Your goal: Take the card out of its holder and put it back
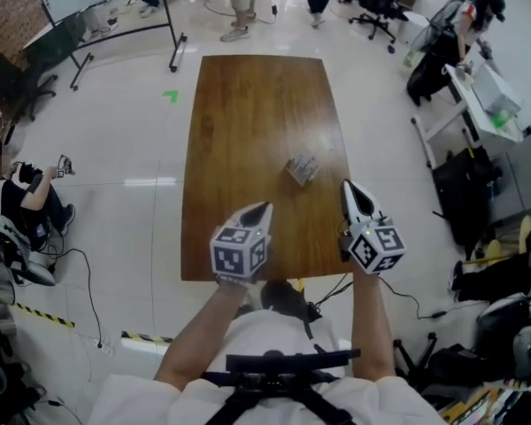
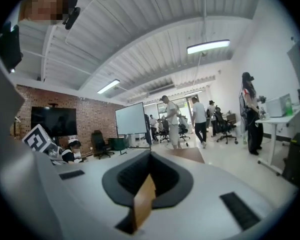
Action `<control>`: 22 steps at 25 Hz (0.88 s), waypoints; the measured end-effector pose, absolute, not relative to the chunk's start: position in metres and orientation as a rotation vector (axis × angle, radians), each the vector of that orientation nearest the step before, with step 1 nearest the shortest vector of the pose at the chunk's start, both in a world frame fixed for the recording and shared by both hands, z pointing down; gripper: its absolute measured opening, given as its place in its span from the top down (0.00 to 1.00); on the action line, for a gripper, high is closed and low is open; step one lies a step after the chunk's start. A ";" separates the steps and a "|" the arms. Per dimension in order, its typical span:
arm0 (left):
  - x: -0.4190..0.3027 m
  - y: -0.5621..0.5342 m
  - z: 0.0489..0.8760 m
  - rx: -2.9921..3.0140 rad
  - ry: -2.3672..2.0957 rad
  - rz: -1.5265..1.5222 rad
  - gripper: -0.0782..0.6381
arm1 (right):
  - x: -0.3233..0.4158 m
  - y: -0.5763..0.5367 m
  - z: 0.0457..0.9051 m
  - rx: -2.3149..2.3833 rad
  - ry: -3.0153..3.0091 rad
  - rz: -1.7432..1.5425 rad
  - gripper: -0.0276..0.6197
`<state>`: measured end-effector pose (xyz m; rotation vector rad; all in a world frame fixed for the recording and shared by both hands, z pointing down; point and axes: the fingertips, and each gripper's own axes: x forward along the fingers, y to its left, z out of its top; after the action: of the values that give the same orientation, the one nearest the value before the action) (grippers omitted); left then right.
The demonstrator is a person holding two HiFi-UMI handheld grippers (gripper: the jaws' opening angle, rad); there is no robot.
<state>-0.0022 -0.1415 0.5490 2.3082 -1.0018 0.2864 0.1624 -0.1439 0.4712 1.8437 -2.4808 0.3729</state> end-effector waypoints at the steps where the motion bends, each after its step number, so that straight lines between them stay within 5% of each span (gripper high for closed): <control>1: 0.000 -0.133 0.548 2.327 -0.980 0.290 0.90 | 0.162 -0.131 0.477 1.873 -2.458 0.415 0.96; 13: 0.020 -0.070 0.544 2.402 -0.860 0.291 0.90 | 0.147 -0.029 0.544 1.976 -2.339 0.930 0.96; 22: 0.017 -0.064 0.530 2.405 -0.916 0.243 0.90 | 0.138 -0.027 0.530 1.956 -2.365 0.827 0.95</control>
<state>0.0172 -0.0639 0.5297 2.4051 -0.9164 0.2426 0.1383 -0.0267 0.5302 1.9561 -2.3649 0.8269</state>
